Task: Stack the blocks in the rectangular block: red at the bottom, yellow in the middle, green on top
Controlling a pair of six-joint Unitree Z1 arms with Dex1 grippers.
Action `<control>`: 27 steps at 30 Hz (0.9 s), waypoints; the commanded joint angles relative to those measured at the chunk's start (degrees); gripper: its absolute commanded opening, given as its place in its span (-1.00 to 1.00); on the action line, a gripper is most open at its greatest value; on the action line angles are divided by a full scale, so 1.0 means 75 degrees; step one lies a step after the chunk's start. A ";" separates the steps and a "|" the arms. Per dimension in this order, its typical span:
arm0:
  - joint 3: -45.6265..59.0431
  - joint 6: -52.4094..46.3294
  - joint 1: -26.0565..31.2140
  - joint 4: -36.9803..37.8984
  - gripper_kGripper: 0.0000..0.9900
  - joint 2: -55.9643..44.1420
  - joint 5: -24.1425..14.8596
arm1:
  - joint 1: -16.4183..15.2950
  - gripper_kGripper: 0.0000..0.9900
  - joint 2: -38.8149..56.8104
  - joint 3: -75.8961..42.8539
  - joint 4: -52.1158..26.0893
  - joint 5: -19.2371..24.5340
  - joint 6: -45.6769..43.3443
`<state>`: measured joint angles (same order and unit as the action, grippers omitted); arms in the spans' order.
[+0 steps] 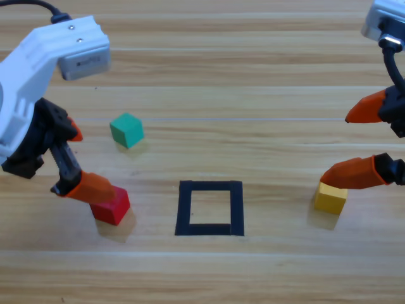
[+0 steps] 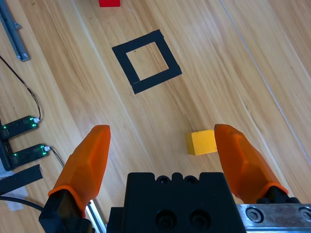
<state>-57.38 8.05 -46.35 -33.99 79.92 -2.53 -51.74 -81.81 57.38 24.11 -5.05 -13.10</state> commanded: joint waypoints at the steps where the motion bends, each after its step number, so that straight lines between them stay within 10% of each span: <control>1: 0.0104 -0.0054 -0.0148 0.0008 1.00 0.0265 -0.0061 | -0.0191 0.91 -0.0413 -0.0221 0.0055 -0.0006 -0.0011; 15: 0.0080 -0.0124 -0.0148 -0.0004 1.00 0.0324 -0.0131 | -0.0191 0.91 -0.0823 -0.0045 -0.0121 0.1377 0.1641; 20: -0.0236 -0.0874 -0.0136 -0.0179 1.00 0.0535 -0.0553 | -0.0191 0.90 -0.1667 0.0447 -0.0039 0.2818 0.3715; 27: -0.1080 -0.3124 -0.0101 -0.0590 1.00 0.0699 -0.1549 | -0.0051 0.91 -0.1807 0.0318 -0.0004 0.3158 0.5321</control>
<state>-63.16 -8.18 -46.41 -37.37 83.85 -10.23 -51.87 -92.90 60.86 24.03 17.34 20.56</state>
